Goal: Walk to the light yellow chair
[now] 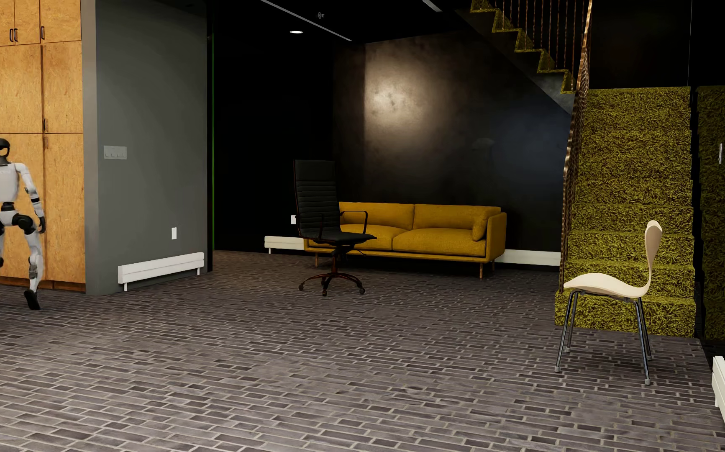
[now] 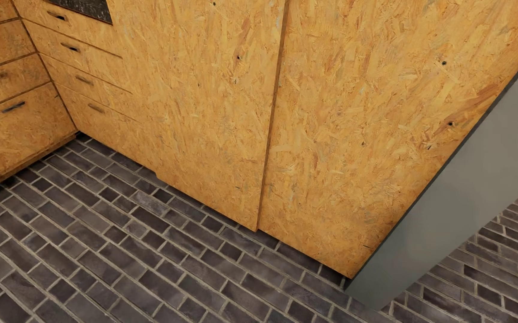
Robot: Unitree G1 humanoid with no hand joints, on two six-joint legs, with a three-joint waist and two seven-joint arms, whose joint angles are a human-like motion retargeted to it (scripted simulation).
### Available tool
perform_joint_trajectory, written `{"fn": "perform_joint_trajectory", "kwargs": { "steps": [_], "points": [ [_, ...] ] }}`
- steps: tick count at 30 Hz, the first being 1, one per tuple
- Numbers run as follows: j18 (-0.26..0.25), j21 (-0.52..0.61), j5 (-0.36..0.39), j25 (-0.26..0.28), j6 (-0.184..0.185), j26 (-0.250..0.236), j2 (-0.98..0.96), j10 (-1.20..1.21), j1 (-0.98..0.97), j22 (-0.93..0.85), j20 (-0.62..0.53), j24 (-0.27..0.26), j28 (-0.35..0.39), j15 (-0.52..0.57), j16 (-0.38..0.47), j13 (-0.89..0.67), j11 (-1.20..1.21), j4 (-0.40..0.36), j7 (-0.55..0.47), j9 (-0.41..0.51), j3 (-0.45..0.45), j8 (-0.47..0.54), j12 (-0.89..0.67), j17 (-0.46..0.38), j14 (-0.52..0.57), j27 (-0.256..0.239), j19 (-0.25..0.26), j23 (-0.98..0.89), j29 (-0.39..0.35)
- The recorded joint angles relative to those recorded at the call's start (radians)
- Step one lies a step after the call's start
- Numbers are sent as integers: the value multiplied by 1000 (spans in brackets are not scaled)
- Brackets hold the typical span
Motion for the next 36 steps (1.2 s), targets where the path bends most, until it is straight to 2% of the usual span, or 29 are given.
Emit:
{"fn": "perform_joint_trajectory", "kwargs": {
  "steps": [1, 5, 9, 13, 15, 18, 21, 22, 24, 25, 27, 28, 30, 31, 34, 36],
  "points": [
    [0, 2, -3, 0, 0, 0, -11, 7, 13, 20, 4, 0, 0, -3, 7, -1, -15, 3, 0, -2, -2, 0, -8, -13, -12, 0, 0, -3, 0],
    [0, -49, 6, 0, 5, 0, -55, 17, 29, 56, -42, 0, 0, -128, 43, -31, -61, 20, 0, 6, -51, 0, -21, -20, -61, 0, 0, -38, 0],
    [0, -69, 17, 0, 7, 0, -101, 17, 34, 13, -75, 0, 0, -256, 33, -44, -106, 44, 0, 20, -87, 0, -13, -13, -43, 0, 0, -73, 0],
    [0, -57, 42, 0, 9, 0, -208, -19, 47, -12, -130, 0, 0, -286, 19, -55, -100, 55, 0, 43, -119, 0, -39, 6, -43, 0, 0, -59, 0],
    [0, -39, 52, 0, 10, 0, -234, -46, 54, -34, -170, 0, 0, -294, 17, -38, -111, 51, 0, 58, -151, 0, -73, 13, -52, 0, 0, -56, 0],
    [0, 21, 50, 0, -2, 0, -283, -32, 40, -138, -199, 0, 0, -381, 32, -1, -120, 62, 0, 73, -150, 0, -115, 33, -61, 0, 0, -39, 0],
    [0, 89, 25, 0, 9, 0, -329, -14, 46, -238, -225, 0, 0, -474, 27, 19, -100, 80, 0, 75, -159, 0, -118, 50, -79, 0, 0, -17, 0],
    [0, 95, 11, 0, 15, 0, -350, -26, 79, -258, -225, 0, 0, -455, 18, 26, -73, 80, 0, 75, -165, 0, -106, 57, -74, 0, 0, -12, 0],
    [0, 74, -14, 0, 18, 0, -407, -84, 167, -277, -219, 0, 0, -298, 4, 41, -3, 60, 0, 72, -187, 0, -80, 74, -45, 0, 0, -6, 0],
    [0, 110, -26, 0, 27, 0, -420, -104, 207, -271, -226, 0, 0, -260, -3, 48, 42, 56, 0, 66, -218, 0, -68, 74, -30, 0, 0, -19, 0],
    [0, 74, -13, 0, 24, 0, -443, -116, 276, -238, -228, 0, 0, -206, -7, 61, 78, 49, 0, 54, -271, 0, -37, 79, 2, 0, 0, -7, 0],
    [0, 79, 16, 0, 32, 0, -478, -71, 273, -210, -226, 0, 0, -202, -8, 59, 124, 80, 0, 51, -287, 0, -32, 83, 25, 0, 0, -6, 0],
    [0, 85, 87, 0, 38, 0, -451, 93, 229, -116, -213, 0, 0, -306, -26, 23, 165, 131, 0, 59, -273, 0, -15, 79, 84, 0, 0, 16, 0],
    [0, 79, 118, 0, 35, 0, -422, 218, 171, -64, -220, 0, 0, -373, -34, 5, 157, 122, 0, 63, -235, 0, -8, 67, 68, 0, 0, 2, 0],
    [0, -19, 247, 0, 39, 0, -260, 462, -42, 46, -258, 0, 0, -571, -48, -96, 24, 2, 0, 72, -78, 0, 53, 40, 18, 0, 0, -37, 0],
    [0, -50, 323, 0, 47, 0, -41, 411, -207, 80, -325, 0, 0, -744, -48, -154, -176, -77, 0, 83, -5, 0, 98, 5, 3, 0, 0, -147, 0]
  ]
}}
